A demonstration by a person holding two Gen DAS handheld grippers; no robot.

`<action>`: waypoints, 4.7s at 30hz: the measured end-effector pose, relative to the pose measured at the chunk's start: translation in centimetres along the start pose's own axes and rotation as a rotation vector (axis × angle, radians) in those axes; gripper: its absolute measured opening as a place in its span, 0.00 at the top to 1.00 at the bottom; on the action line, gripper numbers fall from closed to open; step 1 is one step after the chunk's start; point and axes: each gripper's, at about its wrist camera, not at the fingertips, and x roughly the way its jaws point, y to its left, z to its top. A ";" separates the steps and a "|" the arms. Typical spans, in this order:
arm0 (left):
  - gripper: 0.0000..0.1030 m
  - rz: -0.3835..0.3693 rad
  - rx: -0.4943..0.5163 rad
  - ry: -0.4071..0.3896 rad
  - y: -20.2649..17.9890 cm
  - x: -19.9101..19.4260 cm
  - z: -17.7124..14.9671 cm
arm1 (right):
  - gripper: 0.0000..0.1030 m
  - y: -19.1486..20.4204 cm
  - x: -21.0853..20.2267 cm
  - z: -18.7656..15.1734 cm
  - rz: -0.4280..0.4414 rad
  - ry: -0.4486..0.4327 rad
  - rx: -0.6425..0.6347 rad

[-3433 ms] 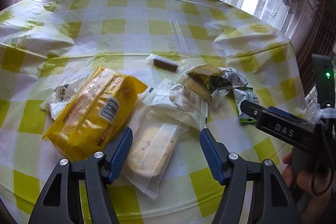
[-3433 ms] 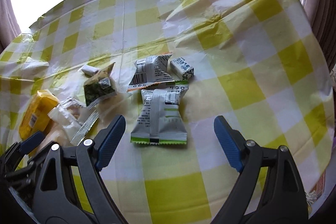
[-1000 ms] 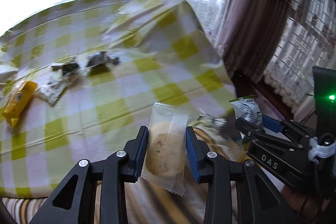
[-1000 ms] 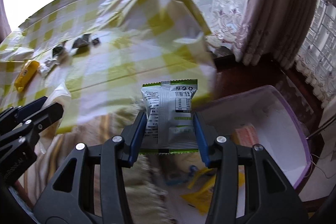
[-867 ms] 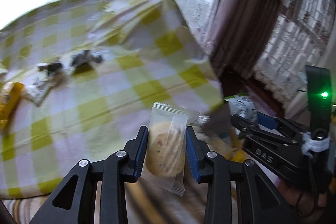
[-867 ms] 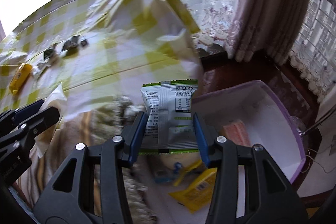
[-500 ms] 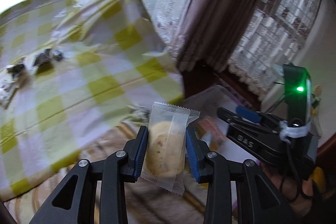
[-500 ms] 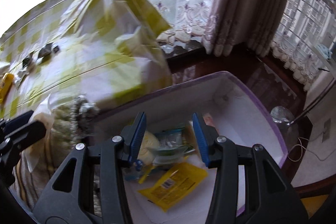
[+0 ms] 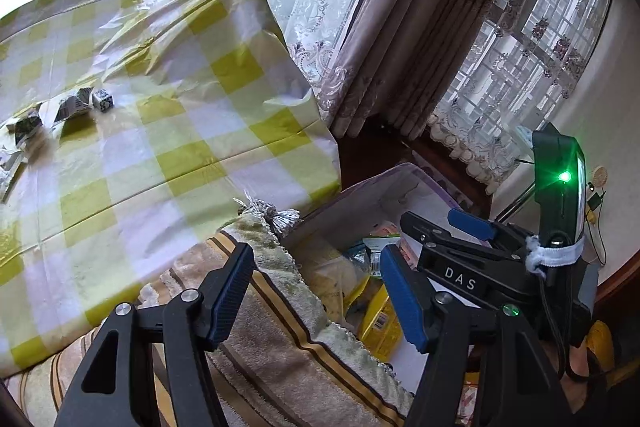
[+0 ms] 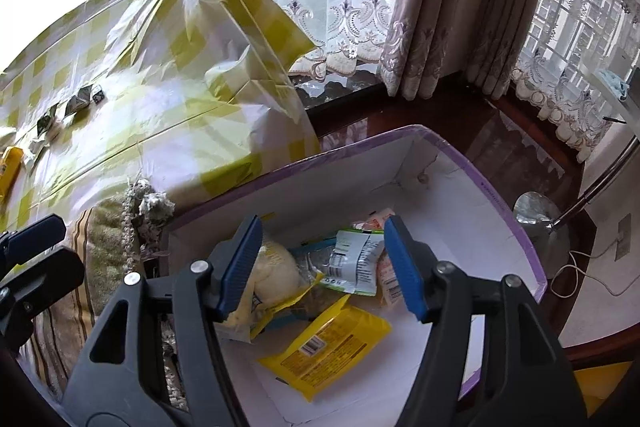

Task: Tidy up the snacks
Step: 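Carry both packs into the white box and open both tools, then move both open tools back over the remaining snacks, then grasp the long yellow bread bag with the left tool while the right tool grasps a small beige-green pack, then carry both bags into the white box and open both tools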

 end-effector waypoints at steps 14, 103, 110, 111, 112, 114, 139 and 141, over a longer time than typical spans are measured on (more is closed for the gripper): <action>0.36 0.087 -0.040 -0.049 3.4 -1.5 0.7 | 0.31 2.6 -0.6 0.4 0.059 -0.006 -0.029; 0.49 0.506 -0.409 -0.182 34.8 -8.0 0.8 | 0.60 39.8 8.5 9.5 0.414 -0.133 -0.461; 0.50 0.516 -0.406 -0.184 33.6 -8.3 0.0 | 0.61 38.0 7.3 8.3 0.433 -0.121 -0.434; 0.50 0.515 -0.409 -0.185 33.5 -8.3 0.0 | 0.61 37.7 7.2 8.0 0.433 -0.118 -0.431; 0.50 0.514 -0.412 -0.187 33.3 -8.4 -0.1 | 0.61 37.4 6.9 7.6 0.432 -0.117 -0.430; 0.50 0.512 -0.419 -0.192 33.0 -8.6 -0.3 | 0.61 36.9 6.5 6.9 0.433 -0.112 -0.428; 0.51 0.390 -0.325 -0.259 20.5 -9.9 -2.0 | 0.61 25.6 0.0 2.9 0.343 -0.125 -0.319; 0.51 0.370 -0.309 -0.254 19.1 -9.6 -2.0 | 0.61 24.0 -0.4 2.6 0.341 -0.116 -0.293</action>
